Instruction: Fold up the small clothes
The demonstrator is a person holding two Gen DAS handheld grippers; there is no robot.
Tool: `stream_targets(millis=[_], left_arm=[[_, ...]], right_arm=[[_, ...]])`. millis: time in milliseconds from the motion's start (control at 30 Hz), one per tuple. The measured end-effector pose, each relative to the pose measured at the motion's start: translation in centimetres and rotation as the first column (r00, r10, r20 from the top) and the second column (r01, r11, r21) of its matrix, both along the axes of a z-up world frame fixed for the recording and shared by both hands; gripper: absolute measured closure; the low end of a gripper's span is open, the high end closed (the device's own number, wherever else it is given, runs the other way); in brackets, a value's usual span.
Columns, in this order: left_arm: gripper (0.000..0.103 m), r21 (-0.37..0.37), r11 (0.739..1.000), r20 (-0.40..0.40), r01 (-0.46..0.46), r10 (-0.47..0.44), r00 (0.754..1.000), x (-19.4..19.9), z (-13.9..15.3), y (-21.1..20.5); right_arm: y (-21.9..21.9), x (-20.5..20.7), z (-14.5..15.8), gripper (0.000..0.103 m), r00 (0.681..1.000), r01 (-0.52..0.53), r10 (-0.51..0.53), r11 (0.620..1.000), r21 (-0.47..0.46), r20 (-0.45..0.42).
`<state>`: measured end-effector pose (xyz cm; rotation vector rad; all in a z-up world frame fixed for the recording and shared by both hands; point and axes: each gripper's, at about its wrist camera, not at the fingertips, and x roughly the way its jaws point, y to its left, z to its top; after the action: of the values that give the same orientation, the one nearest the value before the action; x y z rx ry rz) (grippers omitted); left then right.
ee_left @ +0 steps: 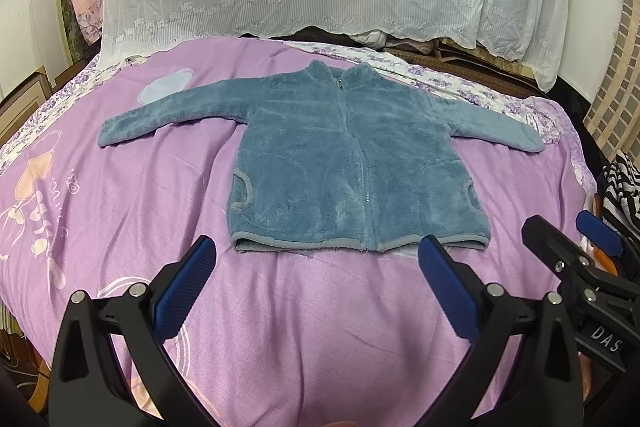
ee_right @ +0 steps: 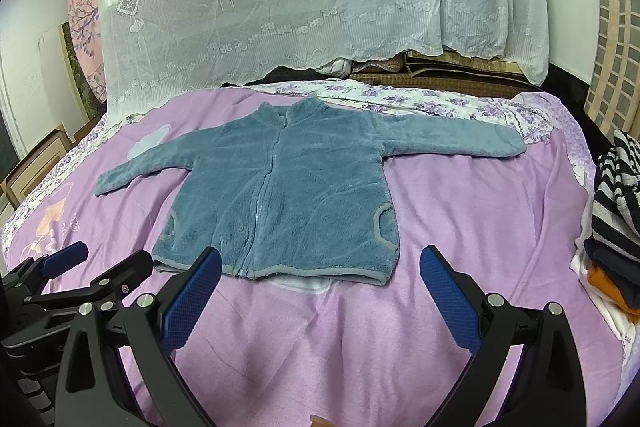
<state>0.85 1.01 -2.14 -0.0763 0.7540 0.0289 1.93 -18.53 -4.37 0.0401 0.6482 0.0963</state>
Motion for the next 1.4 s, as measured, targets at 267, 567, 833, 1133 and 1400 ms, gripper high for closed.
stream_targets(millis=[267,567,833,1133,1400], left_arm=[[0.004,0.004,1.000,-0.017,0.000,0.000,1.000,0.7,-0.5,-0.1],[0.004,0.022,1.000,-0.044,0.000,0.001,0.999,2.5,-1.6,-0.1],[0.004,0.023,1.000,-0.063,-0.016,0.017,0.998,5.6,-3.9,0.7],[0.004,0.030,0.999,-0.153,-0.016,0.021,0.988,10.4,-7.7,2.6],[0.004,0.025,1.000,-0.202,-0.014,0.019,0.979,15.7,-7.9,2.6]], right_arm=[[-0.4,1.0,-0.4,0.003,1.000,0.001,-0.001,1.000,0.008,-0.027],[-1.0,2.9,-1.4,0.003,0.998,0.013,-0.013,1.000,0.011,-0.058],[-2.2,5.8,-3.7,0.003,0.999,0.011,-0.013,0.999,-0.038,-0.045],[-6.1,11.6,-7.9,0.003,0.975,0.116,-0.141,0.982,-0.151,-0.173],[-11.9,17.3,-9.7,0.003,0.941,0.216,-0.261,0.953,-0.210,-0.217]])
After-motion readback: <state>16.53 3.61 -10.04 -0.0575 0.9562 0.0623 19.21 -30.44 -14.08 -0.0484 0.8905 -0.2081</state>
